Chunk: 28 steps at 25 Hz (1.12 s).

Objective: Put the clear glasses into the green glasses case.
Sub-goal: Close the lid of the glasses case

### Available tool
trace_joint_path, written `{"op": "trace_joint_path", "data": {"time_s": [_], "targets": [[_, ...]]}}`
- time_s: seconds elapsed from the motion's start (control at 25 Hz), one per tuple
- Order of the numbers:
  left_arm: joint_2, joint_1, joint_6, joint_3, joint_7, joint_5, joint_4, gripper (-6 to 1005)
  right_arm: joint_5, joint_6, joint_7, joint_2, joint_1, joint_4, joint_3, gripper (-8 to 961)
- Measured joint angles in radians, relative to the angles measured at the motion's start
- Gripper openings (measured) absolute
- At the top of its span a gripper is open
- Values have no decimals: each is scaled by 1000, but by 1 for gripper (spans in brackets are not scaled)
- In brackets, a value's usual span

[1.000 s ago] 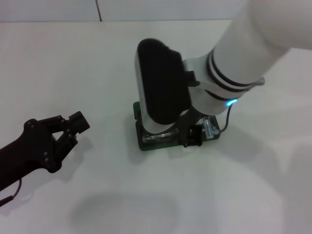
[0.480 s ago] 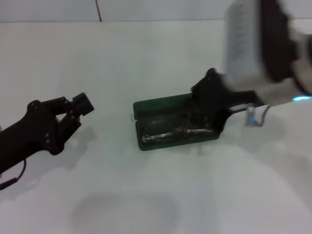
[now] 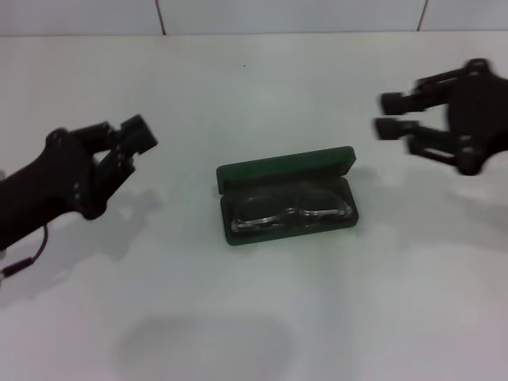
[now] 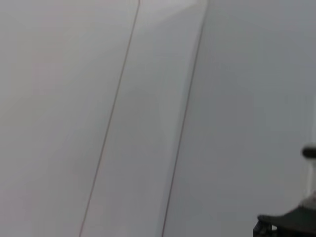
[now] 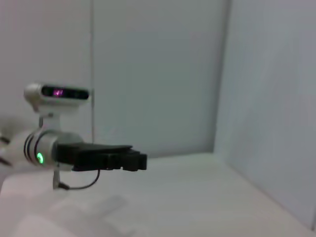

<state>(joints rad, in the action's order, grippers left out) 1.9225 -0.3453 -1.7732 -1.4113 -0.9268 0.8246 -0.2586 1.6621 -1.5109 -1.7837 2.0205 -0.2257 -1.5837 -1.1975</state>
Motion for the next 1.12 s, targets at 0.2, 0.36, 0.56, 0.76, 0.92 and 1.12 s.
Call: {"op": "trace_joint_path", "data": {"time_s": [0.2, 0.36, 0.56, 0.76, 0.92, 1.12], "targets": [[-4, -76, 14, 0, -45, 7, -10, 122, -82, -103, 85, -1, 10, 219, 214, 326], [1, -157, 74, -4, -65, 27, -10, 235, -123, -165, 173, -2, 9, 430, 401, 335], [35, -288, 237, -4, -93, 132, -16, 259, -127, -216, 266, -3, 9, 603, 549, 374], [87, -340, 442, -3, -161, 295, -87, 283, -124, -222, 332, -5, 13, 710, 624, 485], [119, -363, 579, -3, -240, 421, -131, 289, -124, -223, 366, -8, 21, 765, 664, 482], [132, -382, 641, -3, -296, 503, -138, 280, -124, -224, 396, -14, 25, 815, 676, 484]]}}
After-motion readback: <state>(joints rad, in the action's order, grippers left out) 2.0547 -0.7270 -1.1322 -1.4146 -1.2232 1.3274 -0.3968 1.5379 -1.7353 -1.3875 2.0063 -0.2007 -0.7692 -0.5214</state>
